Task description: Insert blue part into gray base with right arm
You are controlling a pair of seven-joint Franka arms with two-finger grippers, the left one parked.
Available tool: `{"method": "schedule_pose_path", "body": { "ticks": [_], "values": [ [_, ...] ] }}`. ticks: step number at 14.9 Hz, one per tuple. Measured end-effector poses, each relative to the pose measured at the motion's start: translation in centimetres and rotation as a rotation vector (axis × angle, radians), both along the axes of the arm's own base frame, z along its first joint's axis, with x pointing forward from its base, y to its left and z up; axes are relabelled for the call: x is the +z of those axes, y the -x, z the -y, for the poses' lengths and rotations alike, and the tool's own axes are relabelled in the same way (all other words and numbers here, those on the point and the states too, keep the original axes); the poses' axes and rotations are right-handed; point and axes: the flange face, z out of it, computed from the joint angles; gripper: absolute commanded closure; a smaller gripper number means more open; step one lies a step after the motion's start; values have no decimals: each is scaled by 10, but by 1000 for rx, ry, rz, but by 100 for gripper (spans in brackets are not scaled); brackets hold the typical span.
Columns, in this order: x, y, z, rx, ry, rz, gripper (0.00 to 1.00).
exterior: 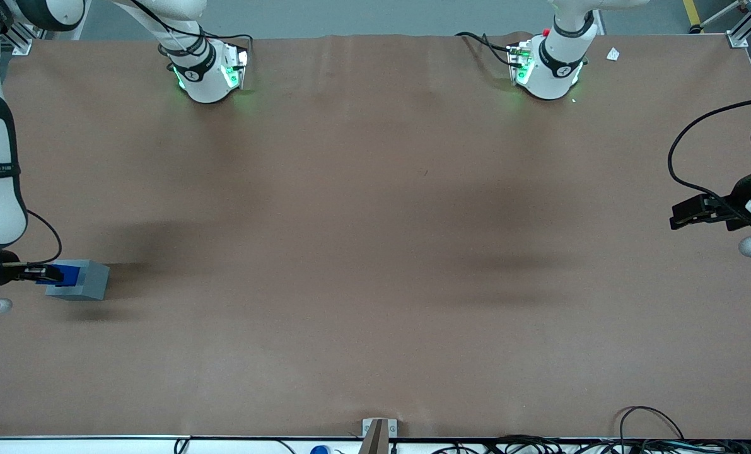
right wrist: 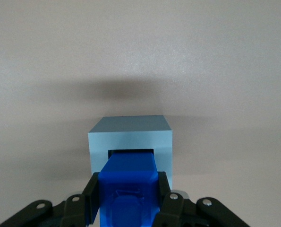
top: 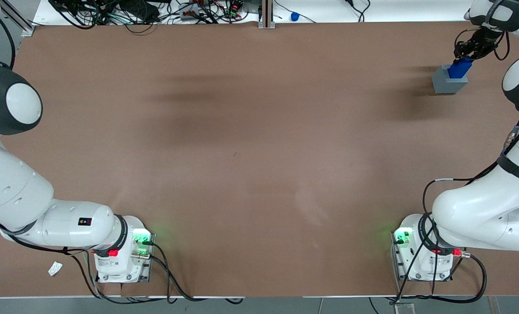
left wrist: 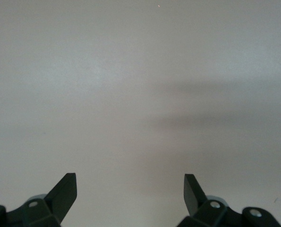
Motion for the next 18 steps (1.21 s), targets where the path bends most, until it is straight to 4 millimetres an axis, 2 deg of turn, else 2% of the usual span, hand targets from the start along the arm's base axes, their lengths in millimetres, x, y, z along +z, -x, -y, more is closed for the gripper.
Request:
{"method": "schedule_pose_path", "body": {
  "ticks": [3,5,18],
  "values": [
    [0,0,0,0,0,0,77],
    [0,0,0,0,0,0,82],
    [0,0,0,1,0,1,90]
  ]
}}
